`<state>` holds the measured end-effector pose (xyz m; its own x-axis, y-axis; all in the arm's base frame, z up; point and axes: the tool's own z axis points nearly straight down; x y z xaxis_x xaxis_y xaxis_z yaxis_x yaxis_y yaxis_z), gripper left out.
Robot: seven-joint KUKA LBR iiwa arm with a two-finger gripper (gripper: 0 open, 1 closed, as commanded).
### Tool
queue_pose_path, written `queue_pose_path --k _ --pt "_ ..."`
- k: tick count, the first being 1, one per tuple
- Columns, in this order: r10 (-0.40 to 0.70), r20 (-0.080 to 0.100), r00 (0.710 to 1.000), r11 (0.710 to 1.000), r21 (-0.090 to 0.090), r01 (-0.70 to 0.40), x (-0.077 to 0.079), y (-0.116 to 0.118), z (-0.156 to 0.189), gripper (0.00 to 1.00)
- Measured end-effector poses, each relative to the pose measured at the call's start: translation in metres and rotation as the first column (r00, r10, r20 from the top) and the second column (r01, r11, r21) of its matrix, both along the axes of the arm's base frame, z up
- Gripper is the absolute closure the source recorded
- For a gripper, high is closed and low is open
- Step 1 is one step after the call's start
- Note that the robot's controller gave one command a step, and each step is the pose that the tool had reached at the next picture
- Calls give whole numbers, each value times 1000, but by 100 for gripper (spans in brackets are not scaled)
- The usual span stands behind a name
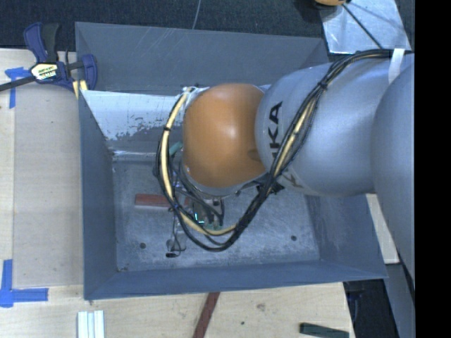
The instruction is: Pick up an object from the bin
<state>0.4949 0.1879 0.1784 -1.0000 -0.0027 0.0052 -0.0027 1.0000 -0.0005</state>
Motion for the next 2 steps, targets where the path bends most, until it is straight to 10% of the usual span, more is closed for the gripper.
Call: queue_pose_path --k 2 --pt "59 14 998 998 3 -59 31 -13 -48 0"
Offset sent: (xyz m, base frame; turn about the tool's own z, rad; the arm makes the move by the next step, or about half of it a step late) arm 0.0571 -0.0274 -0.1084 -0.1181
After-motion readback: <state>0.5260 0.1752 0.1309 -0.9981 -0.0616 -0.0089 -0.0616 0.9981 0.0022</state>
